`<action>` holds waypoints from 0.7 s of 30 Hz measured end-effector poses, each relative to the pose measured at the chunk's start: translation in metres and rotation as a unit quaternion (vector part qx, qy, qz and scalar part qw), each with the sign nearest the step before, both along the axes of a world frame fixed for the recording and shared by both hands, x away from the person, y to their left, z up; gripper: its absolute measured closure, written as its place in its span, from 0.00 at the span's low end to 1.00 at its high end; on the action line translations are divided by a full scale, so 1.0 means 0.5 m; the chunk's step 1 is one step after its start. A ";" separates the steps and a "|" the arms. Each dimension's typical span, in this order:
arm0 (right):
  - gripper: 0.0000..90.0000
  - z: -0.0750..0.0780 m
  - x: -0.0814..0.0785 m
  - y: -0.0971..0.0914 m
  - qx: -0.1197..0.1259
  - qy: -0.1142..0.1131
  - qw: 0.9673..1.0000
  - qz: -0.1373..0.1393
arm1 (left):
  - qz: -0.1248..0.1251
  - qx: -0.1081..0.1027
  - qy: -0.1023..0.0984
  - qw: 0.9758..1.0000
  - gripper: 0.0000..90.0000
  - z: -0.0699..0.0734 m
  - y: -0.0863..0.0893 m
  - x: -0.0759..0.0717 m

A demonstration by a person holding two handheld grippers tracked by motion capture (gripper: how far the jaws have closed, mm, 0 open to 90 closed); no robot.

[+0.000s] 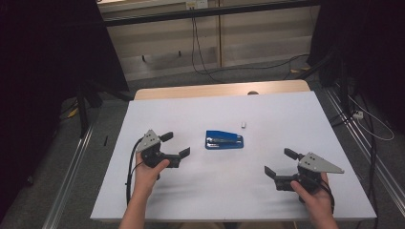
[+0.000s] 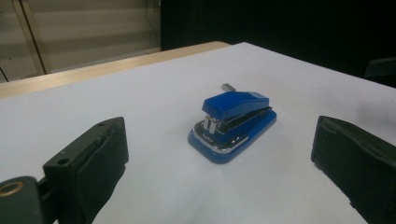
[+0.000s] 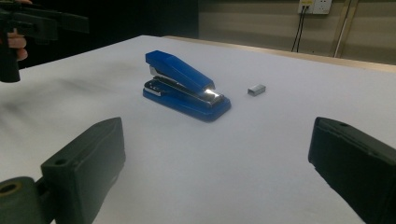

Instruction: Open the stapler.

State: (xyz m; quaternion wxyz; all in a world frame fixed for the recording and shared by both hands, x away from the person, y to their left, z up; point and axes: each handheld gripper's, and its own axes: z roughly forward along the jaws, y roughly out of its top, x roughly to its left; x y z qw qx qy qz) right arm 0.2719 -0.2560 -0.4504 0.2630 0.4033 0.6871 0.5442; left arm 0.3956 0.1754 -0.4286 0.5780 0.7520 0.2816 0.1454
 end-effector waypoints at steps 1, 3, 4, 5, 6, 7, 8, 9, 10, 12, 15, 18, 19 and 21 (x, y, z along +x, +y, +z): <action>0.04 0.000 0.000 0.000 0.000 0.000 1.000 0.000 | 0.000 0.000 0.000 1.000 0.04 0.000 0.000 0.000; 0.04 0.001 0.004 0.004 -0.005 0.001 1.000 0.002 | -0.007 0.001 -0.001 1.000 0.04 -0.001 -0.013 0.011; 0.04 0.001 0.007 0.006 -0.007 0.002 1.000 0.003 | -0.014 -0.004 0.005 1.000 0.05 -0.002 -0.021 0.020; 0.04 0.001 0.007 0.006 -0.007 0.002 1.000 0.003 | -0.014 -0.004 0.005 1.000 0.05 -0.002 -0.021 0.020; 0.04 0.002 0.009 0.007 -0.010 0.002 1.000 0.003 | -0.018 0.000 0.007 1.000 0.05 -0.004 -0.026 0.025; 0.05 0.003 0.011 0.009 -0.013 0.004 1.000 0.004 | -0.036 0.014 0.010 0.999 0.09 -0.006 -0.037 0.035; 0.05 0.004 0.011 0.010 -0.012 0.004 1.000 0.004 | -0.035 0.013 0.007 0.999 0.10 -0.008 -0.043 0.039; 0.05 0.004 0.011 0.010 -0.012 0.004 1.000 0.004 | -0.035 0.013 0.007 0.999 0.09 -0.008 -0.043 0.039; 0.05 0.005 0.011 0.010 -0.011 0.005 1.000 0.004 | -0.035 0.006 0.005 0.999 0.09 -0.010 -0.048 0.044; 0.05 0.006 0.013 0.012 -0.015 0.004 1.000 0.005 | -0.041 0.017 0.015 0.999 0.09 -0.012 -0.057 0.056; 0.05 0.009 0.017 0.014 -0.018 0.004 1.000 0.006 | -0.045 0.019 0.009 0.999 0.08 -0.011 -0.068 0.067; 0.05 0.010 0.023 0.019 -0.021 0.005 1.000 0.009 | -0.051 0.018 0.017 0.998 0.08 -0.011 -0.083 0.083; 0.05 0.010 0.023 0.019 -0.021 0.005 1.000 0.009 | -0.051 0.018 0.017 0.998 0.08 -0.011 -0.083 0.083; 0.05 0.009 0.028 0.022 -0.023 0.007 1.000 0.012 | -0.055 0.015 0.016 0.998 0.08 -0.009 -0.092 0.090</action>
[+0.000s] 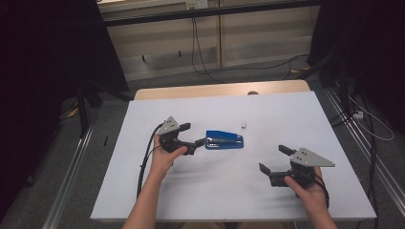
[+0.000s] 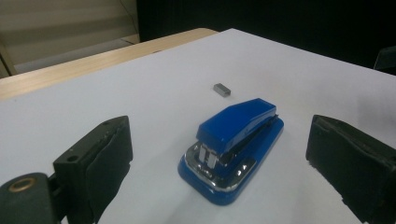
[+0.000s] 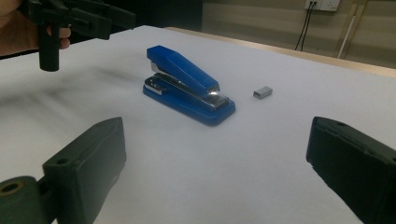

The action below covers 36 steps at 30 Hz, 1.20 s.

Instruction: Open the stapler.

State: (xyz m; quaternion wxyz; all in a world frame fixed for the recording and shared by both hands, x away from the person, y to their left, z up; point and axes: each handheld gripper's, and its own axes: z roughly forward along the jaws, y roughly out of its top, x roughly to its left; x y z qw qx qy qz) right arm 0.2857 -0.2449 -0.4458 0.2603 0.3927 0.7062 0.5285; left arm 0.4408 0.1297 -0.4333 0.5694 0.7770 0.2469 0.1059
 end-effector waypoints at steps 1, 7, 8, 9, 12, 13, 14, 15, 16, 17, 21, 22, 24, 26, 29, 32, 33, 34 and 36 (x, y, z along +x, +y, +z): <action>0.05 0.000 0.004 0.002 -0.001 0.002 1.000 0.000 | -0.004 -0.003 0.012 1.000 0.07 -0.003 -0.007 0.010; 0.05 0.004 0.024 0.010 -0.004 0.008 1.000 0.007 | -0.010 0.039 0.009 0.999 0.11 -0.024 -0.036 0.031; 0.05 0.005 0.027 0.011 -0.004 0.008 1.000 0.008 | -0.013 0.038 0.011 0.999 0.12 -0.028 -0.040 0.035; 0.05 0.005 0.027 0.011 -0.004 0.008 1.000 0.008 | -0.013 0.038 0.011 0.999 0.13 -0.028 -0.040 0.035; 0.05 0.012 0.037 0.016 -0.007 0.005 1.000 0.013 | -0.018 0.057 0.018 0.998 0.20 -0.040 -0.049 0.043; 0.05 0.016 0.043 0.018 -0.007 0.003 1.000 0.014 | -0.026 0.058 0.024 0.998 0.21 -0.046 -0.055 0.046; 0.05 0.017 0.046 0.018 -0.007 0.003 1.000 0.014 | -0.026 0.058 0.024 0.998 0.21 -0.046 -0.055 0.046; 0.05 0.018 0.048 0.019 -0.008 0.004 1.000 0.014 | -0.031 0.062 0.025 0.997 0.23 -0.048 -0.059 0.046; 0.05 0.018 0.048 0.019 -0.008 0.004 1.000 0.014 | -0.035 0.065 0.026 0.997 0.23 -0.050 -0.064 0.046; 0.06 0.018 0.049 0.019 -0.008 0.004 1.000 0.013 | -0.039 0.068 0.027 0.997 0.25 -0.052 -0.070 0.045; 0.06 0.017 0.058 0.023 -0.009 0.009 1.000 0.012 | -0.041 0.068 0.028 0.996 0.37 -0.053 -0.077 0.046; 0.06 0.016 0.060 0.025 -0.009 0.009 1.000 0.011 | -0.043 0.072 0.024 0.996 0.40 -0.053 -0.077 0.046; 0.06 0.014 0.064 0.032 -0.011 0.011 1.000 0.013 | -0.044 0.078 0.023 0.996 0.47 -0.052 -0.076 0.046; 0.06 0.012 0.069 0.044 -0.013 0.010 1.000 0.017 | -0.054 0.076 0.033 0.995 0.53 -0.055 -0.074 0.046; 0.06 0.009 0.078 0.061 -0.013 0.015 1.000 0.019 | -0.059 0.081 0.037 0.994 0.58 -0.057 -0.072 0.048; 0.06 0.007 0.083 0.072 -0.016 0.017 0.999 0.024 | -0.062 0.081 0.041 0.994 0.59 -0.058 -0.071 0.049; 0.06 0.005 0.087 0.080 -0.017 0.017 0.999 0.028 | -0.064 0.081 0.040 0.994 0.59 -0.058 -0.071 0.049; 0.06 0.005 0.087 0.080 -0.017 0.017 0.999 0.028 | -0.065 0.081 0.040 0.994 0.59 -0.058 -0.070 0.049; 0.06 0.004 0.097 0.092 -0.019 0.021 0.999 0.032 | -0.068 0.079 0.042 0.994 0.60 -0.056 -0.069 0.051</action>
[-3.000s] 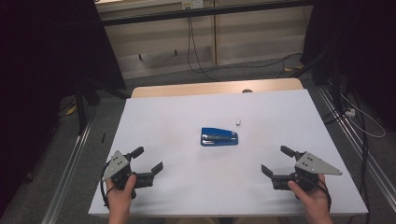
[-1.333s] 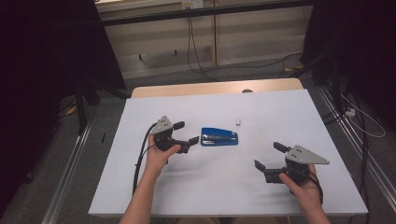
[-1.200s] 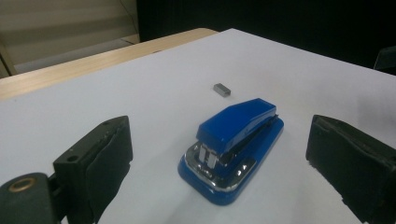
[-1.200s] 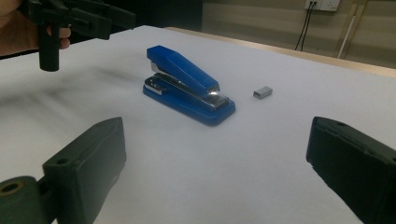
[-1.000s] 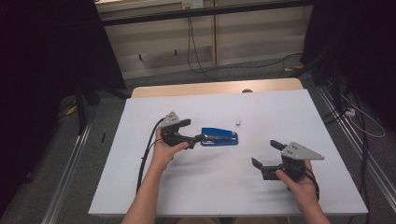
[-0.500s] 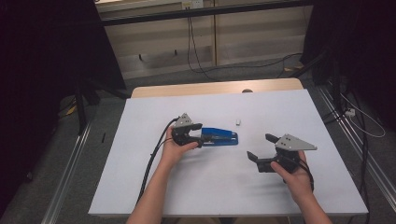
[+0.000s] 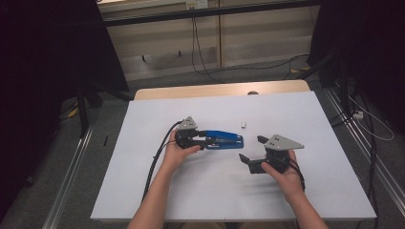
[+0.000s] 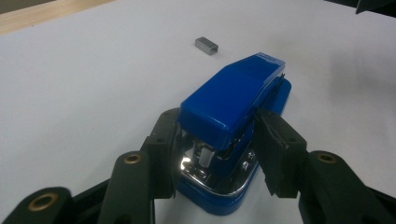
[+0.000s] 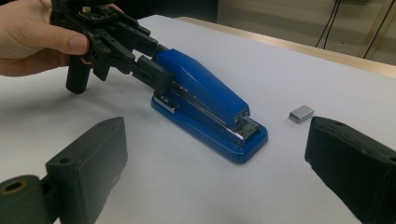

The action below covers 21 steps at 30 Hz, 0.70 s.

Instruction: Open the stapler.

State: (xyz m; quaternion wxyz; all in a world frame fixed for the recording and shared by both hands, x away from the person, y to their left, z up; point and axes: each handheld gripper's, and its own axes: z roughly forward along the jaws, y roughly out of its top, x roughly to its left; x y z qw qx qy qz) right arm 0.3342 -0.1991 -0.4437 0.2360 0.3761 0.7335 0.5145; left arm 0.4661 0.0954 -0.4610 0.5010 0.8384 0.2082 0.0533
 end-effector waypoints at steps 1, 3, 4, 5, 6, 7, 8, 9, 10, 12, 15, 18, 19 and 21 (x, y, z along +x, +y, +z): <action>0.06 0.000 0.003 0.004 -0.001 0.002 1.000 0.000 | 0.001 0.000 0.001 1.000 0.60 0.003 0.000 -0.001; 0.06 0.001 0.006 0.009 -0.005 0.004 1.000 -0.001 | 0.000 0.000 -0.001 1.000 0.60 0.007 0.000 -0.002; 0.06 0.001 0.010 0.015 -0.009 0.007 1.000 -0.003 | -0.001 0.000 -0.004 1.000 0.61 0.011 0.000 -0.002; 0.06 0.002 0.017 0.026 -0.010 0.010 1.000 -0.004 | -0.002 -0.006 -0.005 1.000 0.63 0.016 0.002 -0.002; 0.06 0.002 0.017 0.026 -0.010 0.010 1.000 -0.004 | 0.001 -0.009 -0.006 1.000 0.63 0.020 0.003 -0.002; 0.06 0.000 0.025 0.038 -0.012 0.014 1.000 -0.008 | 0.008 -0.016 0.001 1.000 0.66 0.025 0.006 -0.002; 0.06 0.000 0.025 0.038 -0.012 0.014 1.000 -0.008 | 0.008 -0.016 0.001 1.000 0.65 0.025 0.006 -0.002; 0.06 0.000 0.027 0.043 -0.012 0.016 1.000 -0.009 | 0.006 -0.024 0.007 1.000 0.65 0.027 0.006 -0.003; 0.06 -0.002 0.031 0.050 -0.015 0.018 1.000 -0.019 | 0.007 -0.036 0.009 0.999 0.69 0.028 0.007 -0.003; 0.05 -0.005 0.036 0.061 -0.014 0.021 0.999 -0.023 | 0.011 -0.046 0.015 0.999 0.69 0.033 0.006 -0.004; 0.05 -0.007 0.042 0.077 -0.017 0.022 0.999 -0.022 | 0.010 -0.059 0.011 0.998 0.69 0.040 0.004 -0.006; 0.13 -0.007 0.051 0.098 -0.025 0.028 0.999 -0.019 | 0.008 -0.071 0.011 0.997 0.70 0.046 0.002 -0.006; 0.13 -0.007 0.051 0.098 -0.025 0.028 0.999 -0.019 | 0.009 -0.072 0.010 0.997 0.70 0.049 0.000 -0.007; 0.23 -0.007 0.057 0.107 -0.025 0.036 0.999 -0.018 | 0.007 -0.075 0.005 0.997 0.71 0.054 -0.003 -0.008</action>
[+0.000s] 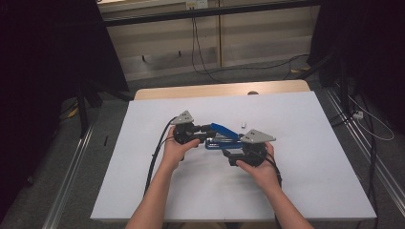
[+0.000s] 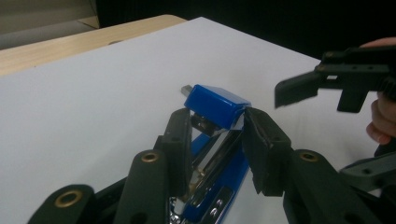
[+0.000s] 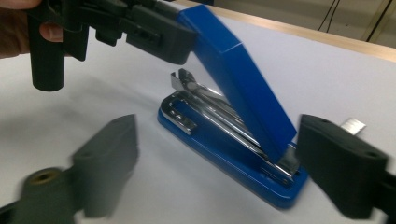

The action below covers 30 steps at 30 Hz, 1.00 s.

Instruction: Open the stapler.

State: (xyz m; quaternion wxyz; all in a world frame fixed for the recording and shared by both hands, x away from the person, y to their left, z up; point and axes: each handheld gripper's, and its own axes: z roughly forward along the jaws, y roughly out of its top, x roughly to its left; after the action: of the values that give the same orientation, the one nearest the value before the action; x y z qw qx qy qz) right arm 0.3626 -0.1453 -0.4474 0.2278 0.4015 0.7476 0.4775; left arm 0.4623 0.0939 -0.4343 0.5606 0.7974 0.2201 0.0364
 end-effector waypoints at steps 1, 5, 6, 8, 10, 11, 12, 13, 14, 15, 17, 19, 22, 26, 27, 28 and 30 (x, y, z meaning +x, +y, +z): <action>0.30 0.000 0.002 0.003 0.001 0.004 1.000 -0.003 | 0.002 -0.001 0.000 1.000 0.71 0.002 -0.002 -0.001; 0.64 -0.001 0.012 0.014 0.006 0.017 1.000 -0.016 | 0.005 0.004 0.002 1.000 0.71 0.006 -0.005 -0.001; 0.73 -0.001 0.015 0.017 0.007 0.020 1.000 -0.012 | 0.006 0.004 0.002 1.000 0.71 0.007 -0.005 0.000; 0.86 -0.002 0.019 0.024 0.014 0.025 0.999 -0.016 | 0.006 0.005 0.001 1.000 0.71 0.008 -0.006 0.000; 0.98 -0.004 0.022 0.032 0.023 0.029 0.999 -0.019 | 0.006 0.006 -0.003 1.000 0.70 0.008 -0.008 -0.001; 1.00 -0.006 0.025 0.038 0.027 0.030 0.999 -0.022 | 0.007 0.007 -0.003 1.000 0.70 0.009 -0.008 -0.001; 1.00 -0.007 0.028 0.044 0.029 0.031 0.999 -0.024 | 0.008 0.007 -0.003 1.000 0.70 0.010 -0.009 -0.001; 1.00 -0.008 0.031 0.050 0.028 0.034 0.999 -0.027 | 0.008 0.006 -0.004 1.000 0.70 0.010 -0.009 -0.001; 1.00 -0.009 0.034 0.056 0.029 0.036 0.998 -0.030 | 0.008 0.006 -0.004 1.000 0.70 0.010 -0.010 -0.002; 1.00 -0.012 0.041 0.066 0.032 0.039 0.998 -0.034 | 0.008 0.006 -0.004 1.000 0.70 0.010 -0.010 -0.002; 1.00 -0.014 0.043 0.070 0.033 0.037 0.998 -0.036 | 0.008 0.009 -0.004 1.000 0.70 0.010 -0.009 -0.002; 1.00 -0.017 0.052 0.082 0.036 0.036 0.998 -0.044 | 0.007 0.011 -0.005 1.000 0.70 0.011 -0.009 -0.003; 1.00 -0.018 0.057 0.086 0.042 0.040 0.997 -0.049 | 0.008 0.012 -0.006 1.000 0.70 0.011 -0.009 -0.004; 1.00 -0.023 0.066 0.087 0.040 0.037 0.997 -0.050 | 0.008 0.011 -0.005 1.000 0.70 0.011 -0.009 -0.004; 1.00 -0.023 0.066 0.087 0.040 0.037 0.997 -0.050 | 0.008 0.011 -0.005 1.000 0.70 0.011 -0.009 -0.004; 1.00 -0.023 0.068 0.086 0.039 0.037 0.997 -0.052 | 0.009 0.012 -0.006 1.000 0.70 0.011 -0.009 -0.004; 1.00 -0.027 0.072 0.082 0.046 0.041 0.996 -0.057 | 0.010 0.011 -0.005 1.000 0.70 0.011 -0.010 -0.004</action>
State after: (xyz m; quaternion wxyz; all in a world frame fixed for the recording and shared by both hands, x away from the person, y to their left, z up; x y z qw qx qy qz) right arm 0.3987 -0.1042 -0.4608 0.2049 0.4726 0.7096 0.4807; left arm 0.4603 0.0887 -0.4287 0.5527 0.8009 0.2250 0.0488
